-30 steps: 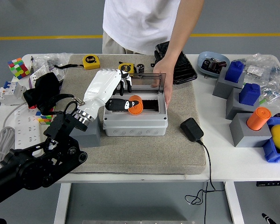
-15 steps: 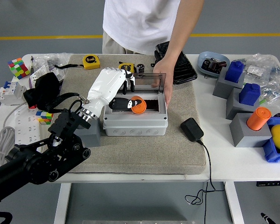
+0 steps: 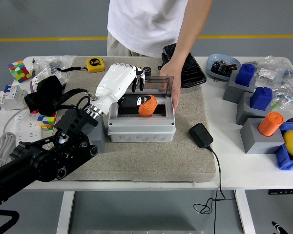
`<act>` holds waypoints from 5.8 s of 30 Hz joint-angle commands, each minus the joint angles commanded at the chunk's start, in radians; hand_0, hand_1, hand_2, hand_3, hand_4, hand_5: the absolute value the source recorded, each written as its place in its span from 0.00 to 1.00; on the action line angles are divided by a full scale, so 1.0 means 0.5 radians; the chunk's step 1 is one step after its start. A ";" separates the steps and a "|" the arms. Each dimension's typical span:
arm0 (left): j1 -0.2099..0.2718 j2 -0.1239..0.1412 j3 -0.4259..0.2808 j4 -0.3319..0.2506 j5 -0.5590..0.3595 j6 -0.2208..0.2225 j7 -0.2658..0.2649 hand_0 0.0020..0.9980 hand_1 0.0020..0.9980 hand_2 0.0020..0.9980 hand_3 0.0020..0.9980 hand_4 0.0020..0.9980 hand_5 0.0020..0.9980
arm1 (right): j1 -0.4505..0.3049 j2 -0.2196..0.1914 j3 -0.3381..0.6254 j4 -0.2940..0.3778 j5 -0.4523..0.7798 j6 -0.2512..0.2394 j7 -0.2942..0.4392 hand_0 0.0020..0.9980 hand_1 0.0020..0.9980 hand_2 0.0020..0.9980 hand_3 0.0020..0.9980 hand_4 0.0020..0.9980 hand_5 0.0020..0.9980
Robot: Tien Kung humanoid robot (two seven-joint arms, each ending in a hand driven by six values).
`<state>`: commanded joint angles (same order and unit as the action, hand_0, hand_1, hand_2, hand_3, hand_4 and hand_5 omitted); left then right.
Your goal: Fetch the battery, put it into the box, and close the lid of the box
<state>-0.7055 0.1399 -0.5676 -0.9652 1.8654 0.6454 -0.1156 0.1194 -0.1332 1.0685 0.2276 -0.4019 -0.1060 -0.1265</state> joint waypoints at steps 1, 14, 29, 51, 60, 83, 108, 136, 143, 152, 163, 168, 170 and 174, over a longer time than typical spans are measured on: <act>-0.009 -0.005 0.009 0.016 -0.003 0.000 -0.001 0.08 0.10 0.19 0.25 1.00 0.06 | 0.000 0.001 -0.004 0.000 0.002 0.000 0.001 0.66 0.67 0.67 0.55 0.96 0.45; -0.013 0.022 -0.101 -0.064 -0.158 0.000 -0.148 0.17 0.18 0.23 0.30 1.00 0.23 | 0.000 -0.001 0.001 0.002 0.003 0.000 0.003 0.66 0.66 0.67 0.55 0.96 0.45; -0.003 0.051 -0.324 -0.140 -0.274 -0.052 -0.273 0.48 0.59 0.55 0.54 1.00 0.58 | 0.000 -0.001 -0.012 0.002 0.009 -0.002 0.005 0.66 0.66 0.67 0.55 0.96 0.45; 0.126 0.210 -0.121 -0.352 -0.405 -0.529 0.159 0.33 0.53 0.53 0.62 1.00 1.00 | -0.005 -0.010 0.026 0.004 -0.017 -0.001 0.007 0.66 0.66 0.67 0.55 0.96 0.45; 0.264 0.359 -0.091 -0.624 -0.441 -0.544 0.221 0.31 0.49 0.49 0.60 1.00 1.00 | -0.002 -0.017 0.046 0.006 -0.030 0.000 0.008 0.66 0.66 0.67 0.55 0.96 0.45; 0.420 0.446 -0.215 -0.874 -0.519 -0.510 0.158 0.29 0.45 0.46 0.58 1.00 1.00 | -0.004 -0.016 0.054 0.002 -0.043 0.002 0.003 0.66 0.66 0.67 0.55 0.96 0.45; 0.565 0.284 -1.152 -0.759 -0.807 -0.495 -0.110 0.55 0.67 0.66 0.67 1.00 0.99 | 0.003 -0.016 0.062 -0.008 -0.046 -0.006 -0.008 0.66 0.66 0.67 0.55 0.96 0.45; 0.706 0.296 -1.479 -0.819 -0.843 -0.549 -0.191 0.58 0.68 0.68 0.69 1.00 0.95 | 0.083 -0.040 0.032 -0.030 -0.016 0.021 -0.022 0.66 0.66 0.67 0.55 0.96 0.45; 0.785 0.268 -1.506 -0.855 -0.840 -0.562 -0.177 0.58 0.68 0.68 0.69 1.00 0.94 | 0.049 -0.045 0.042 -0.030 -0.029 0.016 -0.023 0.66 0.66 0.67 0.55 0.96 0.45; 0.812 0.267 -1.518 -0.906 -0.832 -0.591 -0.142 0.57 0.67 0.66 0.68 1.00 0.86 | 0.046 -0.044 0.065 -0.026 -0.048 0.013 -0.024 0.66 0.67 0.67 0.55 0.96 0.45; 0.849 0.254 -1.534 -0.912 -0.833 -0.587 -0.144 0.57 0.67 0.66 0.68 1.00 0.87 | 0.039 -0.038 0.092 -0.032 -0.055 0.021 -0.026 0.66 0.67 0.67 0.55 0.96 0.45; 0.855 0.251 -1.538 -0.916 -0.835 -0.588 -0.142 0.56 0.66 0.60 0.67 1.00 0.87 | 0.038 -0.035 0.096 -0.032 -0.058 0.022 -0.027 0.66 0.67 0.67 0.55 0.96 0.46; 0.856 0.249 -1.540 -0.921 -0.834 -0.591 -0.139 0.55 0.65 0.60 0.68 1.00 0.86 | 0.038 -0.037 0.096 -0.032 -0.060 0.020 -0.029 0.66 0.67 0.67 0.55 0.96 0.46; 0.857 0.247 -1.540 -0.936 -0.831 -0.591 -0.137 0.55 0.65 0.60 0.68 1.00 0.86 | 0.042 -0.043 0.098 -0.029 -0.060 0.016 -0.031 0.66 0.67 0.67 0.55 0.96 0.46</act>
<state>-0.2770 0.2634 -1.3377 -1.4333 1.4497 0.3499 -0.1843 0.1405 -0.1546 1.1175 0.2130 -0.4319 -0.0981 -0.1420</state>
